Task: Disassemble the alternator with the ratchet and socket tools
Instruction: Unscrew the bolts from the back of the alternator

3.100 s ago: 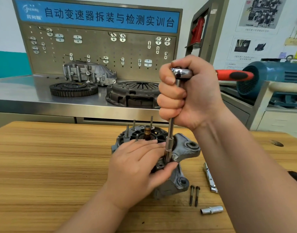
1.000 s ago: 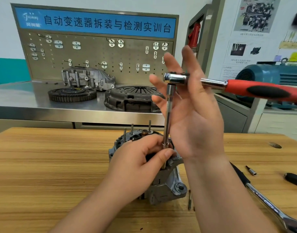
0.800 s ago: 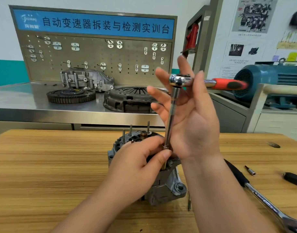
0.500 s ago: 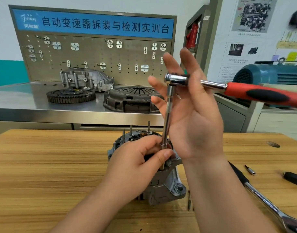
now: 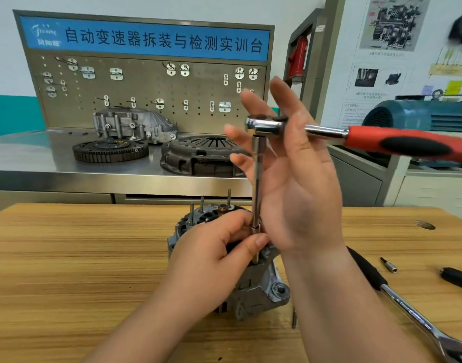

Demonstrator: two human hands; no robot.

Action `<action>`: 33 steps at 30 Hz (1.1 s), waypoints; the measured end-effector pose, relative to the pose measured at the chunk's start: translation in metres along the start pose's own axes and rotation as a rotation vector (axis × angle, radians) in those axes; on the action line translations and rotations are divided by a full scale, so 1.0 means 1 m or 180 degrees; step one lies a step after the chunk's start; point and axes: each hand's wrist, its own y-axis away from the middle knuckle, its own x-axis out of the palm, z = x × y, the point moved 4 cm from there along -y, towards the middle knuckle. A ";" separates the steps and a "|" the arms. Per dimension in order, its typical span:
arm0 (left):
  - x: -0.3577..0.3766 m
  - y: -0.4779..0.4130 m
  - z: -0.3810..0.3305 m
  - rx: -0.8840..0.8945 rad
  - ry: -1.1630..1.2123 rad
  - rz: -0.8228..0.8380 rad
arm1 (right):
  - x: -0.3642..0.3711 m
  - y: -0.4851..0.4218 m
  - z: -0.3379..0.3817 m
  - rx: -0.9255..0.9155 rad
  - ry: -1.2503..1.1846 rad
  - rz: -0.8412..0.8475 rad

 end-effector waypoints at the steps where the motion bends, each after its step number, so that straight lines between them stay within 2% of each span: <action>1: 0.000 0.001 -0.001 0.0064 -0.0097 0.0018 | -0.002 0.000 -0.002 0.0136 -0.0124 -0.0030; 5: -0.001 0.000 -0.001 0.0078 -0.0239 0.0119 | -0.009 0.000 -0.006 0.0517 -0.0345 -0.0186; 8: -0.003 -0.003 0.000 -0.0018 -0.0067 0.0086 | -0.007 -0.001 -0.002 0.0219 -0.0174 -0.0238; 13: -0.005 -0.003 0.004 -0.0199 0.0229 -0.0022 | 0.001 -0.001 0.003 -0.0163 0.0395 -0.0030; 18: -0.002 -0.001 0.001 0.0007 0.0130 0.0113 | -0.003 0.000 -0.002 0.0140 -0.0170 -0.0073; 22: -0.002 -0.002 0.000 -0.0012 0.0217 0.0223 | -0.002 0.002 -0.005 0.0342 -0.0202 -0.0083; 25: -0.003 -0.004 0.001 -0.0167 0.0495 0.0139 | 0.001 0.001 0.001 0.0000 0.0023 -0.0110; 28: -0.004 -0.005 0.000 -0.0232 0.0431 0.0069 | 0.001 0.001 0.003 -0.0299 0.0419 -0.0176; 33: -0.005 -0.003 -0.004 -0.0203 0.0497 0.0268 | -0.006 0.001 -0.001 -0.0008 -0.0188 -0.0324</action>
